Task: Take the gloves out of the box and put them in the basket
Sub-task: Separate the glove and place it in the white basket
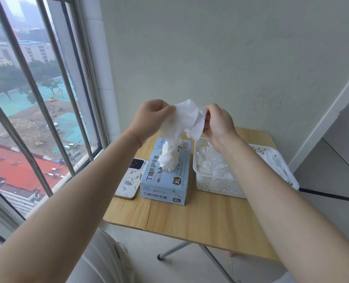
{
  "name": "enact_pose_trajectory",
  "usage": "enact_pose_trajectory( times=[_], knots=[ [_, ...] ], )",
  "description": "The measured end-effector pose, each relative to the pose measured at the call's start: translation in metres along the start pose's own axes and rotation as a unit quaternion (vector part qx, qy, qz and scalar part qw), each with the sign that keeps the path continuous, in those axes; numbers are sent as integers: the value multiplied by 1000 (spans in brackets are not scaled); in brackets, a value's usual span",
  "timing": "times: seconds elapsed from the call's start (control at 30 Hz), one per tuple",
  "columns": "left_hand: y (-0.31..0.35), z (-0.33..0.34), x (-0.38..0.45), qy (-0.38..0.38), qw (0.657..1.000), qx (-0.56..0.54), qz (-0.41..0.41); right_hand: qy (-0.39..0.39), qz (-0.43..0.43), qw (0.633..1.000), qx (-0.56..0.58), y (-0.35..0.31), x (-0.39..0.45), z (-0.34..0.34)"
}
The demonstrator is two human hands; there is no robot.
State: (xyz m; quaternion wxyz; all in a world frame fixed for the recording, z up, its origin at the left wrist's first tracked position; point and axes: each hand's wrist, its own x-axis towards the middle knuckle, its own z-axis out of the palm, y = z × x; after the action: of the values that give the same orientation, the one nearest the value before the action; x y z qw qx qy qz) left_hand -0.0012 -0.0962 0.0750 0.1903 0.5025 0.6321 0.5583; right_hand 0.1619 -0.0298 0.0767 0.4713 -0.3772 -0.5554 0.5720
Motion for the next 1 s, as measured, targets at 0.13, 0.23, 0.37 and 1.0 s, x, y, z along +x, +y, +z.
enact_pose_trajectory(
  times=[0.13,0.23,0.37,1.0],
  knots=[
    [13,0,-1,-9,991,-105,-80,18,37,999,31,-4,-3,-3],
    [10,3,-4,-19,978,-139,-154,37,31,997,-66,-3,-5,-5],
    [1,8,-8,-33,964,-163,-208,-31,-33,983,-178,-9,-18,-6],
    [13,11,-29,-285,953,-99,-29,-84,-75,969,-220,-35,-37,-7]
  ],
)
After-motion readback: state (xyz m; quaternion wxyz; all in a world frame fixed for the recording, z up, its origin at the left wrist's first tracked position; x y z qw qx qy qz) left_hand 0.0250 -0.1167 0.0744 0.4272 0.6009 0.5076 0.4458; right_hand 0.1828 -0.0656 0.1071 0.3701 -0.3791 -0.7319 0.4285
